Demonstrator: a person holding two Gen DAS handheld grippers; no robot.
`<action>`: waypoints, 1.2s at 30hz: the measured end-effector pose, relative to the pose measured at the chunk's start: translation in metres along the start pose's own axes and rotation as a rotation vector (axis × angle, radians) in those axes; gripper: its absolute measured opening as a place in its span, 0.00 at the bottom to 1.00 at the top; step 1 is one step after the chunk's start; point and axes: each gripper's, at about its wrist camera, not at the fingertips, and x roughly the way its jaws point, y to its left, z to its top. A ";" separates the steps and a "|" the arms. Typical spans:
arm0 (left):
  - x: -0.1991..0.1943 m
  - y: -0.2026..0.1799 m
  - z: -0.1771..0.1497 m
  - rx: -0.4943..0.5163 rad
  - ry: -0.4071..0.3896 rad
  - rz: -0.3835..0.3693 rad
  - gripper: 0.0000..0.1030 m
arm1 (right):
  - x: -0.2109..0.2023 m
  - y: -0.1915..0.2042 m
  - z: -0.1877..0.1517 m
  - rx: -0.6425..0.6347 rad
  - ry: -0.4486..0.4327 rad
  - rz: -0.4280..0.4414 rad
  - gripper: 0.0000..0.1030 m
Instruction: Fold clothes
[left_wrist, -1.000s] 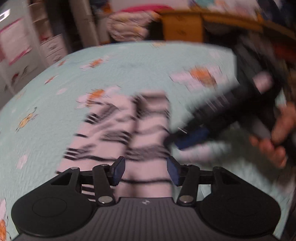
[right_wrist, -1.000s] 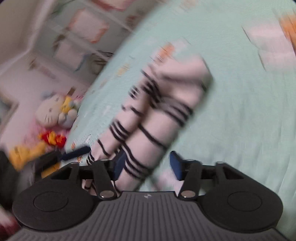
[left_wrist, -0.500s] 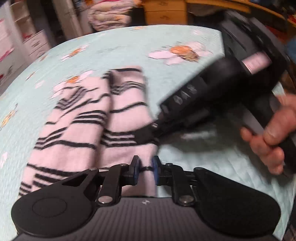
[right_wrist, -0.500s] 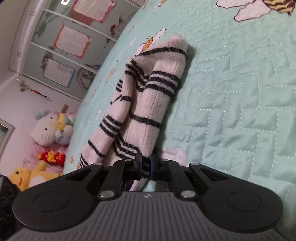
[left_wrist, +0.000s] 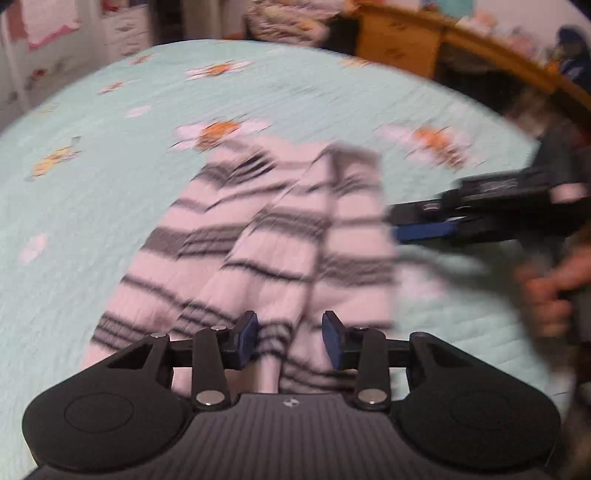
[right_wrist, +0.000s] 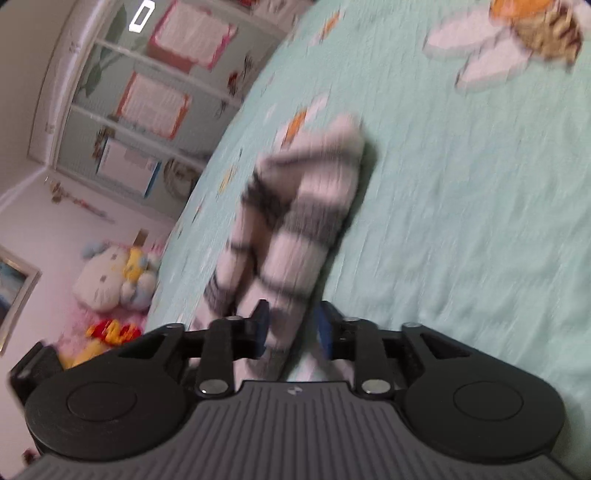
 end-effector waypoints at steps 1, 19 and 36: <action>-0.004 0.006 0.009 -0.030 -0.018 -0.037 0.41 | -0.001 -0.003 0.006 0.014 -0.011 0.010 0.45; 0.154 0.129 0.147 -0.361 0.096 -0.099 0.57 | 0.043 -0.017 0.062 0.041 -0.051 0.057 0.57; -0.013 0.118 0.135 -0.259 -0.135 -0.071 0.13 | 0.001 0.122 0.024 -0.388 -0.103 0.138 0.12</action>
